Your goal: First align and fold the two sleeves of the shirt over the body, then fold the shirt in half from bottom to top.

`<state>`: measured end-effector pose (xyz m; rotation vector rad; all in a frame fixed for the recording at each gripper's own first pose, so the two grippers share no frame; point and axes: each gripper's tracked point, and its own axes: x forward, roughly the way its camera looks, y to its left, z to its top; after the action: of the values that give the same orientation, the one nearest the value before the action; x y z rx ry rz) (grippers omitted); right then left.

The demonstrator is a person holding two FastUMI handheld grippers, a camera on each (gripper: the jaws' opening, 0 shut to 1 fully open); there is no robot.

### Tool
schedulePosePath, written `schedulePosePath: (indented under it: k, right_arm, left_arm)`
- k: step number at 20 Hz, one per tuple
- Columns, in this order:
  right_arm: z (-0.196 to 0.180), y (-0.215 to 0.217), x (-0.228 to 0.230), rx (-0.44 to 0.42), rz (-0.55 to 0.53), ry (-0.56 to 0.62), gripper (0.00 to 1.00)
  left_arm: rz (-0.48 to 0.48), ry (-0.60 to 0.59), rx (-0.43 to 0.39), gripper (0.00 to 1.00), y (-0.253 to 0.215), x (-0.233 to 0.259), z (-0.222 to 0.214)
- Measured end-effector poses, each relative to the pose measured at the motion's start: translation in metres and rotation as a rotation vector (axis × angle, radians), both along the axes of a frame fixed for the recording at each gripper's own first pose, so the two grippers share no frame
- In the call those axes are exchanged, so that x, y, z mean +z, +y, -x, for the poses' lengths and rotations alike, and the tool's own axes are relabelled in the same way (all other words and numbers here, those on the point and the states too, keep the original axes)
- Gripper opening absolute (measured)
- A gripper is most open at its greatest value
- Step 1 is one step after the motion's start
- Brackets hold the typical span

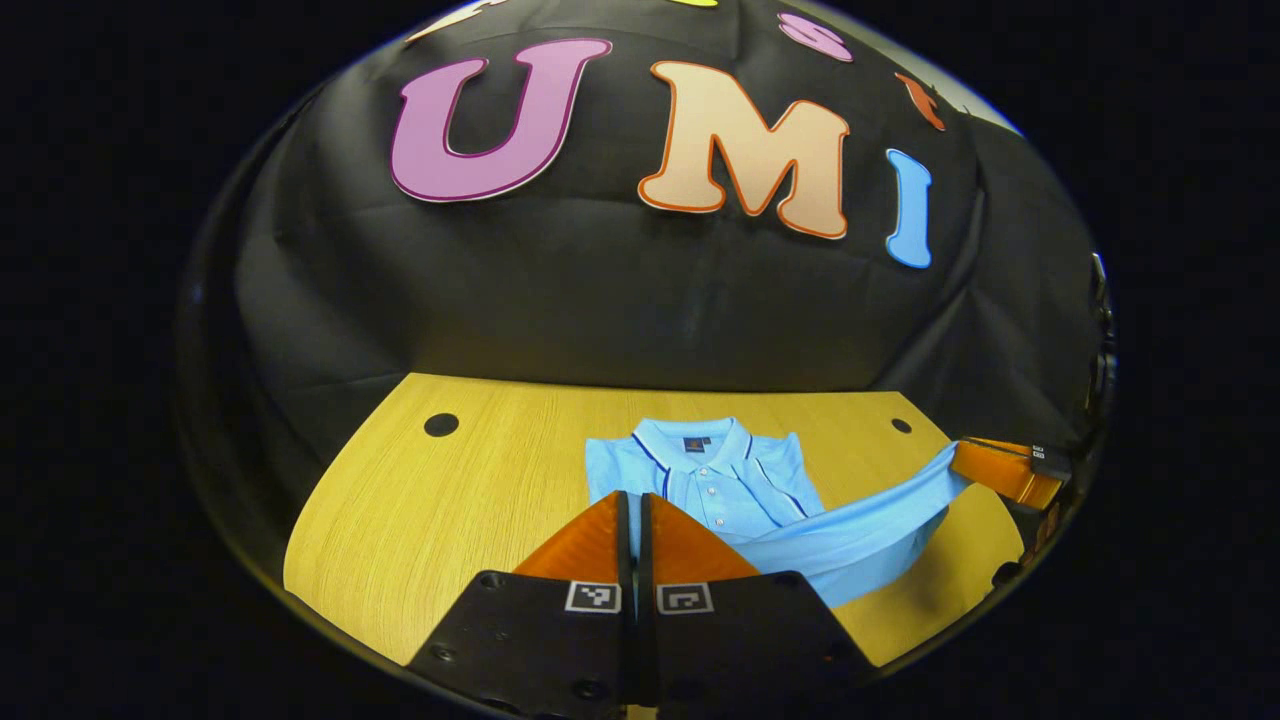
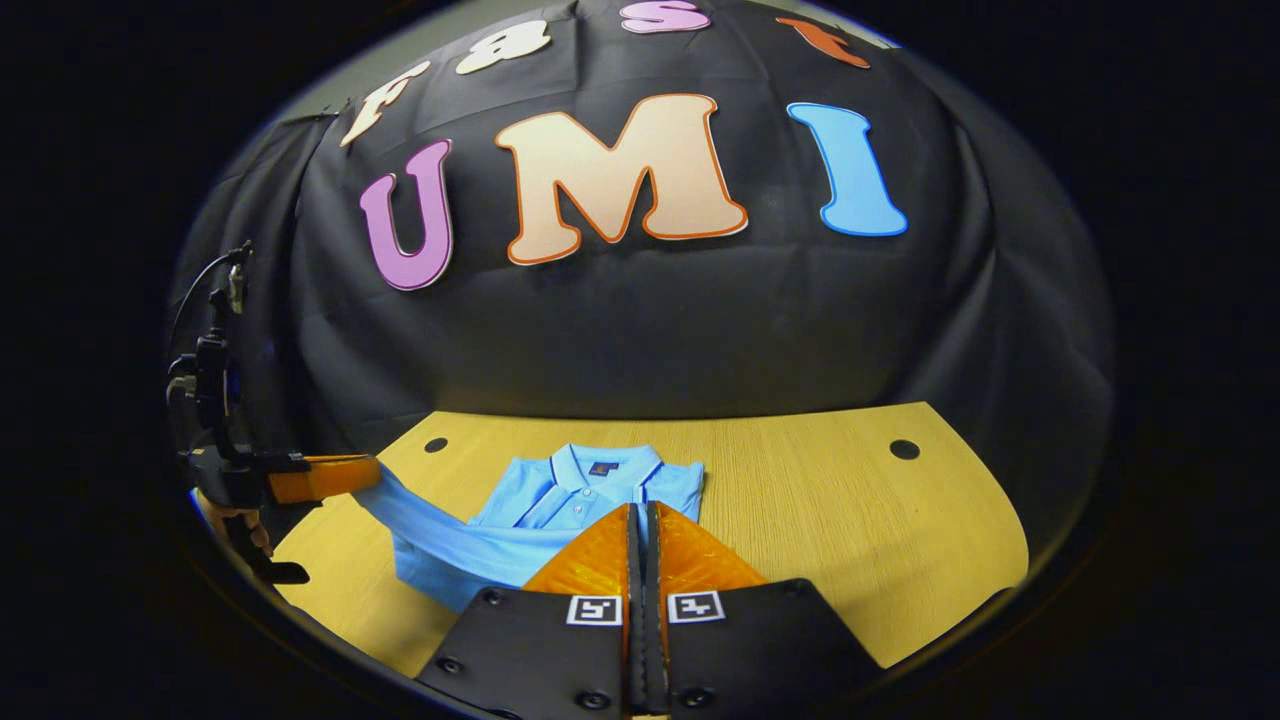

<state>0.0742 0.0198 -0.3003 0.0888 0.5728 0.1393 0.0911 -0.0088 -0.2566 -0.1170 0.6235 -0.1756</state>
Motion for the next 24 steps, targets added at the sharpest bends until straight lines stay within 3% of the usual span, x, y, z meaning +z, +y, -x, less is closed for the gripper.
schedulePosePath:
  k: [7,11,16,20,21,23,24]
  right_arm:
    - [-0.086,-0.007,-0.038,-0.02,-0.016,0.001,0.02]
    - [-0.119,-0.015,-0.085,-0.039,-0.006,0.044,0.02]
    - [-0.136,-0.02,-0.139,-0.057,0.006,0.102,0.02]
    - [-0.144,-0.033,-0.151,-0.103,0.015,0.111,0.06]
    - [-0.146,-0.038,-0.147,-0.114,0.015,0.102,0.2]
    - [-0.148,-0.043,-0.129,-0.115,0.02,0.058,0.68]
    - [-0.147,-0.046,-0.11,-0.112,0.027,0.021,0.83]
  left_arm:
    - [-0.02,-0.017,0.051,0.0,0.005,-0.023,-0.083]
    - [-0.057,0.027,0.072,0.0,0.008,-0.06,-0.114]
    - [-0.091,0.074,0.097,0.0,0.007,-0.106,-0.132]
    - [-0.137,0.062,0.135,0.01,0.017,-0.124,-0.146]
    - [-0.141,0.057,0.151,0.05,0.018,-0.12,-0.145]
    - [-0.138,0.042,0.188,0.66,0.024,-0.1,-0.136]
    - [-0.123,0.022,0.201,0.97,0.024,-0.093,-0.135]
